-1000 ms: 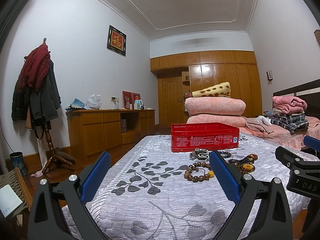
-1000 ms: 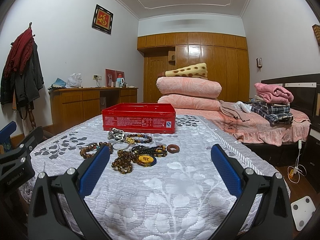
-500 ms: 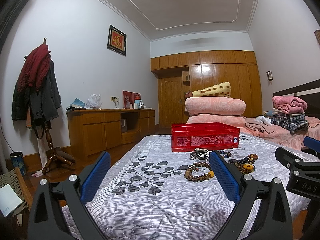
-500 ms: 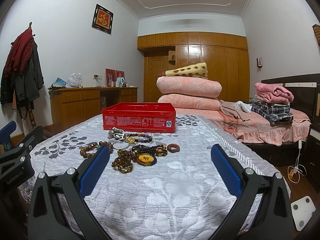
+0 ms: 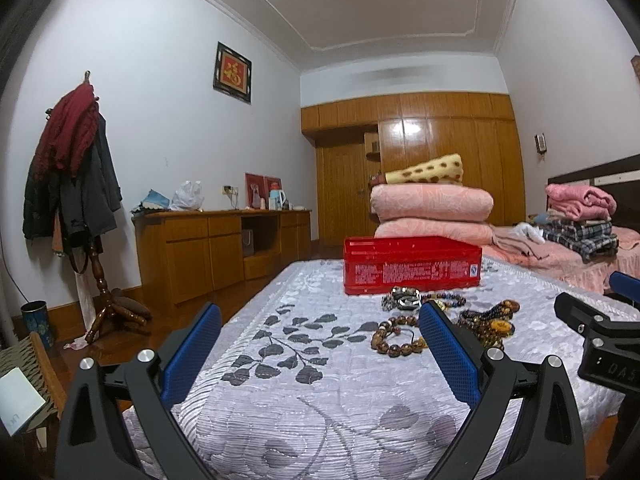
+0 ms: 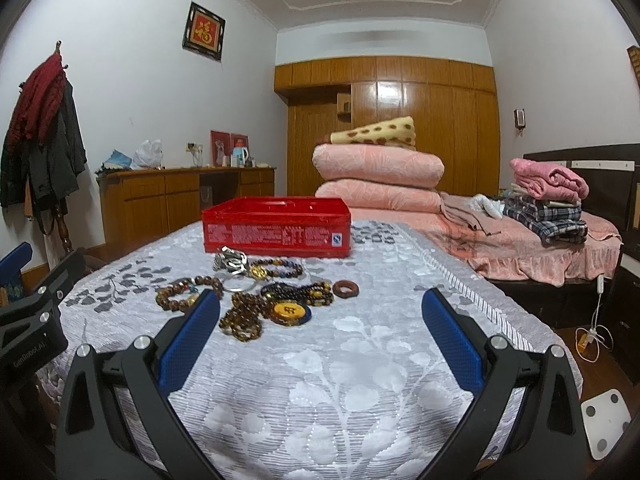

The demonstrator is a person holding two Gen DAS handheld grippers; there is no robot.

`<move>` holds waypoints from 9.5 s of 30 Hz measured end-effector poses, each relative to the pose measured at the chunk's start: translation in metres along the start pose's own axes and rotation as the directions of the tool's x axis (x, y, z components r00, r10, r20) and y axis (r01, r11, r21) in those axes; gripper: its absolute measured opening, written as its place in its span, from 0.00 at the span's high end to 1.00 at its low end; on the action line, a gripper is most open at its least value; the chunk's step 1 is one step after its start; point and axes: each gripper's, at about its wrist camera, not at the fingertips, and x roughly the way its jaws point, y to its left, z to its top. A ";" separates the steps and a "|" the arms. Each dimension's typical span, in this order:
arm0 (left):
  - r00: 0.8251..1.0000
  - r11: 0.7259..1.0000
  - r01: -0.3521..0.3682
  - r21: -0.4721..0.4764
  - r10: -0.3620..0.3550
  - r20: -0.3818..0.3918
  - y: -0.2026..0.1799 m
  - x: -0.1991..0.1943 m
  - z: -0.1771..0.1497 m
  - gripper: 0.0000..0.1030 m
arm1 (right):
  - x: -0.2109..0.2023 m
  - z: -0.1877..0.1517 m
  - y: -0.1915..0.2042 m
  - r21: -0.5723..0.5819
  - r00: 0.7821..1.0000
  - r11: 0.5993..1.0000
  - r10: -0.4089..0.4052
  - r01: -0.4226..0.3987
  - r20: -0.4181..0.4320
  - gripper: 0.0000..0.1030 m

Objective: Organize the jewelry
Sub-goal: 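Grasp the wooden bead bracelet with the left tool while the right tool grasps the brown wooden ring, then carry the bracelet into the red tin with the left tool while the right tool drops the ring in, then move both tools back from the red tin toward the jewelry, then grasp the silver hoop with the left tool while the right tool approaches the gold pendant, then close the right tool on the gold pendant and lift it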

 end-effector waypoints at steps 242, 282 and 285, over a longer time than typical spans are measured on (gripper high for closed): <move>0.714 0.964 0.212 -0.159 -0.263 -0.648 -0.019 0.229 0.017 0.57 | 0.225 0.046 0.052 0.113 0.708 0.939 0.319 -0.324 -0.630 0.67; 0.735 0.964 0.217 -0.155 -0.266 -0.624 -0.022 0.222 0.026 0.57 | 0.212 0.058 0.047 0.058 0.740 0.938 0.307 -0.343 -0.599 0.82; 0.751 0.961 0.231 -0.151 -0.275 -0.600 -0.026 0.219 0.038 0.57 | 0.207 0.068 0.041 0.065 0.754 0.937 0.315 -0.342 -0.577 0.82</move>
